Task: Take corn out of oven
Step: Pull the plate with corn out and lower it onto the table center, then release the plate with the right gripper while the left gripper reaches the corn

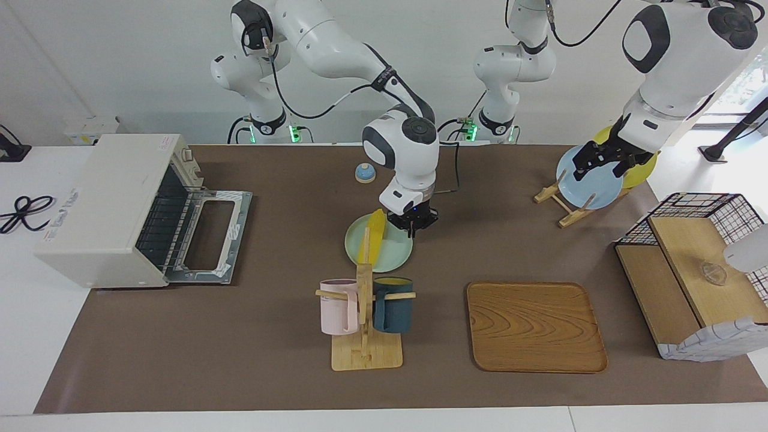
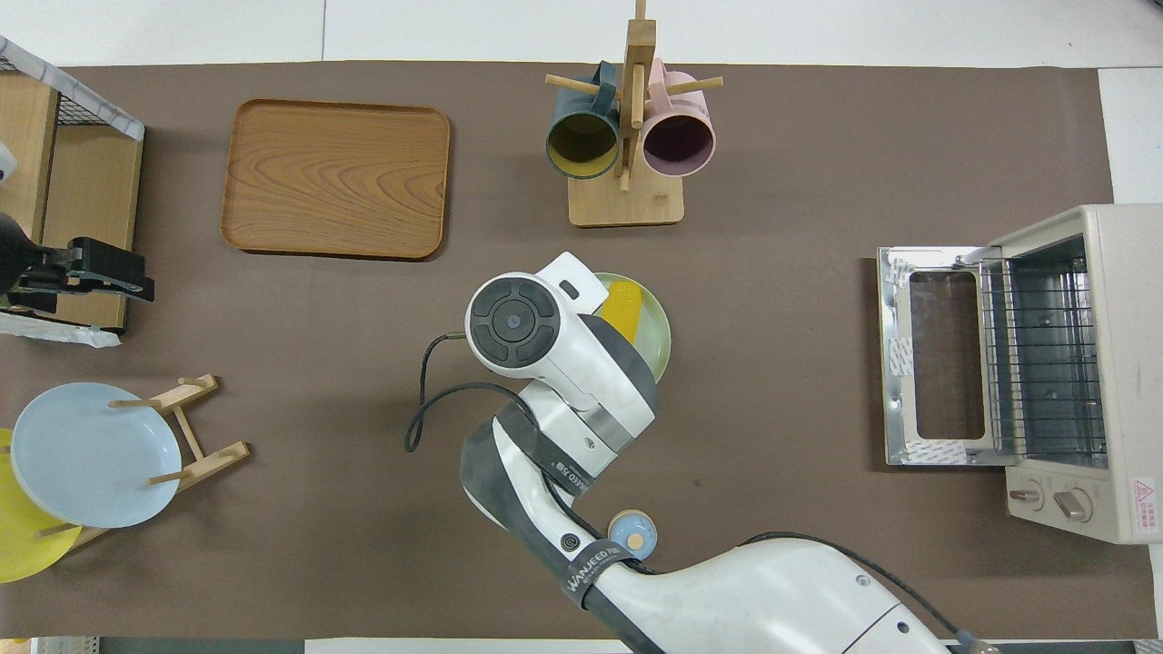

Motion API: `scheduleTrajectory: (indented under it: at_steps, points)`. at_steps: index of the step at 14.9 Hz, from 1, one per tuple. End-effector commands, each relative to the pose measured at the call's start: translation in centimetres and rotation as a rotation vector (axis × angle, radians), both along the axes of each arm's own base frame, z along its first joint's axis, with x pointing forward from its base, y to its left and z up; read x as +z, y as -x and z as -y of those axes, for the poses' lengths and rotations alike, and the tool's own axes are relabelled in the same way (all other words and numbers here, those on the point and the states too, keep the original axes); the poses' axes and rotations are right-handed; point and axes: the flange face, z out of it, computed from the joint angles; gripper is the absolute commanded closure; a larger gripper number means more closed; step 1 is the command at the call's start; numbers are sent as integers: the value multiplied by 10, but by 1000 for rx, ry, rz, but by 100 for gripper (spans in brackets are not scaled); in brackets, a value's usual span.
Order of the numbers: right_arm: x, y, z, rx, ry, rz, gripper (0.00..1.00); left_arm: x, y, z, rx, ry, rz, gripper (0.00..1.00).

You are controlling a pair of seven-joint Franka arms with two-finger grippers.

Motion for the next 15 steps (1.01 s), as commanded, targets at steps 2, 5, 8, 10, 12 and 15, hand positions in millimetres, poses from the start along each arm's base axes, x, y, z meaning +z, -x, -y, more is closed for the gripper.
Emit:
scheduleTrajectory:
  at_steps: [2,5,8,10,12,15]
  points:
    - [24,-17,19,56,-5,11,62,1,4,-3,2,-15,14,0]
    - [59,-49,100,162,65,-54,67,1,3,4,-10,-14,19,0]
    - [59,-57,196,179,95,-137,73,-3,6,35,-52,-12,29,0]
    - [22,-43,250,151,99,-176,88,-16,17,80,-45,-5,53,0]
    - [-18,-25,306,81,86,-166,100,-44,34,150,-37,-2,69,0]
    - [-36,-24,370,22,102,-180,100,-88,49,244,-56,65,79,0]
